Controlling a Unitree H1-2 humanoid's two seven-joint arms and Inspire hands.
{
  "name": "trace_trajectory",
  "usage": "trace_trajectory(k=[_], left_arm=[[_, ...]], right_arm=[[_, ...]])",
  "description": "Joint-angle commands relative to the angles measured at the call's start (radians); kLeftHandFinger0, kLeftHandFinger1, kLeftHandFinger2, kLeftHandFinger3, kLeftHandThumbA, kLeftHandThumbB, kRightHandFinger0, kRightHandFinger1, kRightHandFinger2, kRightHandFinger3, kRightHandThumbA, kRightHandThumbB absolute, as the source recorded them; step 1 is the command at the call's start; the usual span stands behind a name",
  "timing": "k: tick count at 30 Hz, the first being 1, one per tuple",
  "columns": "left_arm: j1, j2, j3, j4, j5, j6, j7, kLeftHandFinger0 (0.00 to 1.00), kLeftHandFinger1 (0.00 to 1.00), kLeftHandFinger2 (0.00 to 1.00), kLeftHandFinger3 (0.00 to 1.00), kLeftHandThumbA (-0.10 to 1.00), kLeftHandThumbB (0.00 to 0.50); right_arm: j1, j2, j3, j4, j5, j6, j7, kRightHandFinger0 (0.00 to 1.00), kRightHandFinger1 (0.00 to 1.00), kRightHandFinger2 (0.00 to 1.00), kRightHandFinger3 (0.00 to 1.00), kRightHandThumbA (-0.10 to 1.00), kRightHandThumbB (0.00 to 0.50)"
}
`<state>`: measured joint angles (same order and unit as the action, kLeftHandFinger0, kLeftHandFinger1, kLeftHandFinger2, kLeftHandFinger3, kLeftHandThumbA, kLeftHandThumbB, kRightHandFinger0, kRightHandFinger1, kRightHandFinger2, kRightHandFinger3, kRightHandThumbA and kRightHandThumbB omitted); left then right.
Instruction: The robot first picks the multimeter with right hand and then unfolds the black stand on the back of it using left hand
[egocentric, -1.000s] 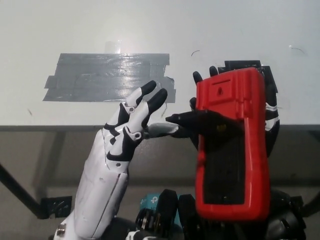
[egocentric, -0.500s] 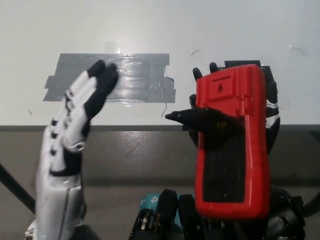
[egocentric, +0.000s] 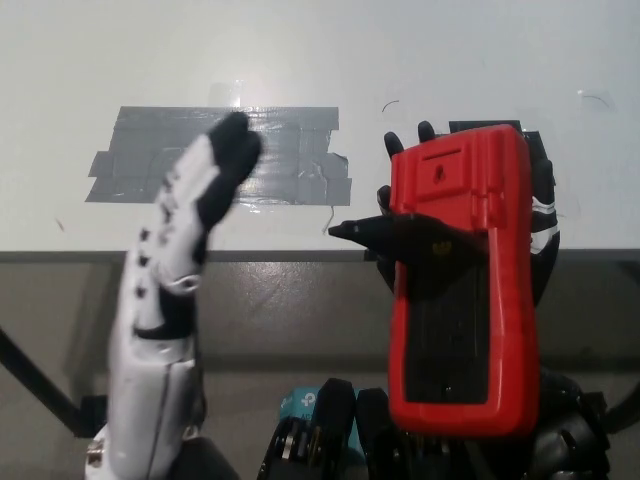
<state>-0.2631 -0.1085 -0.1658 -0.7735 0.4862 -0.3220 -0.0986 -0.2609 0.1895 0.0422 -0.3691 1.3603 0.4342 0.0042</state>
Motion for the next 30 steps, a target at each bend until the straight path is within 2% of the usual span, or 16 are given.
trace_trajectory(k=[1,5,7,10,19,23,25,29,30], left_arm=[[0.012,0.03,-0.014,-0.009,-0.006,0.075,-0.067,1.0,1.0,1.0,1.0,1.0,0.312],[0.022,0.024,-0.014,0.003,0.046,0.067,-0.059,1.0,1.0,1.0,1.0,1.0,0.317],[0.027,0.028,-0.015,0.015,0.061,0.05,-0.054,1.0,1.0,1.0,1.0,1.0,0.303],[0.032,0.023,-0.027,0.015,0.043,0.073,-0.063,1.0,1.0,1.0,1.0,1.0,0.318],[0.031,0.017,-0.045,0.011,0.046,0.095,-0.071,1.0,1.0,1.0,1.0,1.0,0.362],[0.031,0.017,-0.048,0.004,0.05,0.096,-0.068,1.0,1.0,1.0,1.0,1.0,0.361],[0.025,0.015,-0.05,0.005,0.056,0.093,-0.067,1.0,1.0,0.97,1.0,1.0,0.357],[0.035,0.011,-0.054,-0.001,0.076,0.101,-0.073,1.0,1.0,0.91,1.0,1.0,0.359],[0.041,0.01,-0.056,-0.008,0.072,0.115,-0.08,1.0,1.0,0.91,1.0,1.0,0.36]], right_arm=[[-0.038,0.048,0.008,-0.041,0.004,-0.038,0.033,0.0,0.0,0.2,0.03,-0.1,0.203],[-0.032,0.055,0.011,-0.046,0.02,-0.037,0.023,0.0,0.0,0.09,0.05,-0.1,0.204],[-0.028,0.056,0.014,-0.051,0.016,-0.038,0.014,0.0,0.0,0.08,0.05,-0.1,0.208],[-0.028,0.054,0.016,-0.05,0.036,-0.031,0.018,0.0,0.0,0.08,0.04,-0.1,0.192],[-0.028,0.055,0.02,-0.062,0.01,-0.041,0.017,0.0,0.0,0.08,0.05,-0.1,0.181],[-0.033,0.057,0.022,-0.059,-0.006,-0.048,0.023,0.0,0.0,0.1,0.08,-0.1,0.173],[-0.04,0.051,0.023,-0.048,-0.015,-0.056,0.067,0.0,0.0,0.11,0.09,-0.1,0.138],[-0.044,0.042,0.024,-0.048,-0.007,-0.052,0.073,0.0,0.0,0.1,0.06,-0.1,0.14],[-0.047,0.04,0.024,-0.045,-0.011,-0.053,0.082,0.0,0.0,0.16,0.07,-0.1,0.139]])
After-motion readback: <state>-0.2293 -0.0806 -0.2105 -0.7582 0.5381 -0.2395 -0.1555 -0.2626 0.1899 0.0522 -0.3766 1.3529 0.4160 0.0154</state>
